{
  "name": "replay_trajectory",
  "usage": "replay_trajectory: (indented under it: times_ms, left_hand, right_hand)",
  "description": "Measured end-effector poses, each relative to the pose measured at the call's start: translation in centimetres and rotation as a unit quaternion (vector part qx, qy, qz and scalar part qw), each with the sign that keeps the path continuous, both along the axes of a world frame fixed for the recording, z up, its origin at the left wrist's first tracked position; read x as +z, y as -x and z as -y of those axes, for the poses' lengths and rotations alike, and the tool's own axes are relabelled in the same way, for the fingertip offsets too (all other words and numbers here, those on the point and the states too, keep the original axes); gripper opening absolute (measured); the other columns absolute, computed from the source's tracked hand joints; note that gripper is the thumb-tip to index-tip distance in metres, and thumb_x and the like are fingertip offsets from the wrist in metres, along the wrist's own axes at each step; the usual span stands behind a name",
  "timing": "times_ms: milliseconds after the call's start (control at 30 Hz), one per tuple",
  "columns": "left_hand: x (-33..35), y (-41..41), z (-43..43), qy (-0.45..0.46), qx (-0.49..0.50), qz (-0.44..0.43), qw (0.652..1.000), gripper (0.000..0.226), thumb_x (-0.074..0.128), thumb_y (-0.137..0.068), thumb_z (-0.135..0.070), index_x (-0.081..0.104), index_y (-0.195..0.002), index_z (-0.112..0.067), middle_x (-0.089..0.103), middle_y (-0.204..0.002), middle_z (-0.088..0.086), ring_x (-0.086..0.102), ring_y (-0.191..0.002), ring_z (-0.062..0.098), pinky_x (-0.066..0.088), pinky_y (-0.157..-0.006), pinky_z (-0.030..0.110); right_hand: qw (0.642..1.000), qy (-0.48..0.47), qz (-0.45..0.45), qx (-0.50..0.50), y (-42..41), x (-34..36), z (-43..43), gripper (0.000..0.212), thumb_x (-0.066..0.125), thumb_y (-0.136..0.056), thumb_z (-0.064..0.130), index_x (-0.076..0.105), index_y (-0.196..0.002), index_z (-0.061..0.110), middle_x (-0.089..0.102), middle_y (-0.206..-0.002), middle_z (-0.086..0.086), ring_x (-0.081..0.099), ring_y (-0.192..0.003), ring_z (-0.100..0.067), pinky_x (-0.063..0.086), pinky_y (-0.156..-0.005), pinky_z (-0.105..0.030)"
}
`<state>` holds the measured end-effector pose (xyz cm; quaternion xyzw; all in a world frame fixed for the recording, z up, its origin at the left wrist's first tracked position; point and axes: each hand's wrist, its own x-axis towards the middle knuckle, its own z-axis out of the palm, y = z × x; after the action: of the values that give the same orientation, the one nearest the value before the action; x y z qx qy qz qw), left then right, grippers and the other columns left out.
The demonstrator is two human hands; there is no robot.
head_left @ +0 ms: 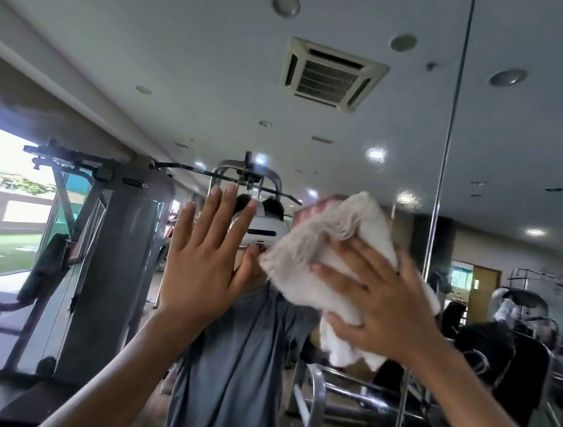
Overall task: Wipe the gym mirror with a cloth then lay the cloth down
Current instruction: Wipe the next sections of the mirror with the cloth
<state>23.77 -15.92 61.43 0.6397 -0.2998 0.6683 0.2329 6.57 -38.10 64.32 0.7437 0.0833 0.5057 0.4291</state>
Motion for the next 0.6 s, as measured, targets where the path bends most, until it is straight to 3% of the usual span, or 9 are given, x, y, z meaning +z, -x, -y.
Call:
replay_trajectory:
  times_ms: [100, 167, 233, 267, 333, 467, 533, 600]
  left_hand:
    - [-0.1, 0.2, 0.2, 0.002, -0.002, -0.011, 1.0, 0.06, 0.024, -0.104, -0.043, 0.032, -0.157, -0.017, 0.019, -0.166, 0.012, 0.015, -0.154, 0.028, 0.013, -0.123, 0.053]
    - [-0.1, 0.3, 0.2, 0.001, -0.001, -0.016, 1.0, 0.06, 0.026, -0.103, -0.043, 0.031, -0.157, -0.018, 0.019, -0.166, 0.011, 0.014, -0.155, 0.028, 0.012, -0.124, 0.052]
    - [-0.2, 0.3, 0.1, -0.008, -0.001, -0.022, 1.0, 0.06, 0.025, -0.103, -0.044, 0.03, -0.158, -0.019, 0.017, -0.167, 0.01, 0.013, -0.155, 0.027, 0.011, -0.124, 0.051]
    - [-0.3, 0.2, 0.0, -0.013, -0.004, -0.024, 1.0, 0.06, 0.026, -0.103, -0.044, 0.03, -0.158, -0.019, 0.017, -0.167, 0.01, 0.012, -0.155, 0.026, 0.011, -0.124, 0.051]
    - [-0.4, 0.0, -0.3, -0.021, -0.013, -0.027, 0.999, 0.061, 0.027, -0.102, -0.044, 0.031, -0.158, -0.019, 0.017, -0.167, 0.008, 0.012, -0.155, 0.025, 0.012, -0.124, 0.051]
    - [-0.3, -0.2, -0.8, -0.019, -0.042, -0.042, 0.998, 0.066, 0.029, -0.102, -0.046, 0.025, -0.158, -0.012, 0.019, -0.166, 0.008, 0.01, -0.156, 0.02, 0.005, -0.126, 0.043]
    - [-0.4, -0.1, -0.9, -0.023, -0.037, -0.046, 0.998, 0.069, 0.03, -0.102, -0.045, 0.022, -0.158, -0.007, 0.018, -0.166, 0.01, 0.01, -0.156, 0.021, 0.003, -0.126, 0.042]
    - [-0.6, 0.1, -0.8, -0.024, -0.022, -0.046, 0.998, 0.068, 0.029, -0.102, -0.043, 0.025, -0.158, -0.005, 0.018, -0.166, 0.012, 0.011, -0.155, 0.023, 0.003, -0.126, 0.043]
  right_hand:
    - [0.987, -0.138, 0.079, -0.018, 1.5, 5.3, 2.0, 0.071, 0.041, -0.086, 0.064, 0.03, -0.151, 0.037, 0.034, -0.158, -0.002, 0.031, -0.142, -0.028, 0.037, -0.1, -0.062]
    - [0.938, -0.29, 0.187, 0.037, 0.7, 8.6, 0.6, 0.065, 0.036, -0.091, 0.061, 0.037, -0.15, 0.031, 0.033, -0.158, -0.002, 0.029, -0.142, -0.028, 0.036, -0.102, -0.058]
    - [0.882, -0.378, 0.275, 0.057, -1.9, 10.0, -2.5, 0.063, 0.032, -0.095, 0.057, 0.035, -0.151, 0.029, 0.028, -0.16, -0.004, 0.024, -0.145, -0.027, 0.028, -0.108, -0.06]
    - [0.877, -0.381, 0.289, 0.046, -3.2, 9.9, -4.2, 0.064, 0.031, -0.095, 0.056, 0.032, -0.153, 0.028, 0.025, -0.162, -0.005, 0.023, -0.147, -0.028, 0.024, -0.11, -0.061]
    - [0.904, -0.34, 0.257, 0.04, -5.4, 8.1, -7.1, 0.066, 0.029, -0.096, 0.055, 0.027, -0.156, 0.028, 0.02, -0.164, -0.006, 0.02, -0.149, -0.027, 0.019, -0.109, -0.056]
    - [0.986, -0.125, 0.105, 0.04, -5.5, 2.4, -8.1, 0.068, 0.04, -0.09, 0.054, 0.038, -0.153, 0.029, 0.026, -0.163, -0.005, 0.025, -0.149, -0.024, 0.026, -0.104, -0.052]
    - [0.997, -0.054, 0.047, 0.038, -3.6, 0.8, -5.6, 0.07, 0.047, -0.084, 0.053, 0.042, -0.15, 0.03, 0.029, -0.162, -0.004, 0.029, -0.148, -0.023, 0.027, -0.104, -0.053]
    - [0.997, -0.073, 0.038, 0.015, -1.4, 0.8, -2.2, 0.073, 0.045, -0.083, 0.056, 0.035, -0.151, 0.033, 0.028, -0.162, -0.003, 0.029, -0.147, -0.024, 0.03, -0.103, -0.056]
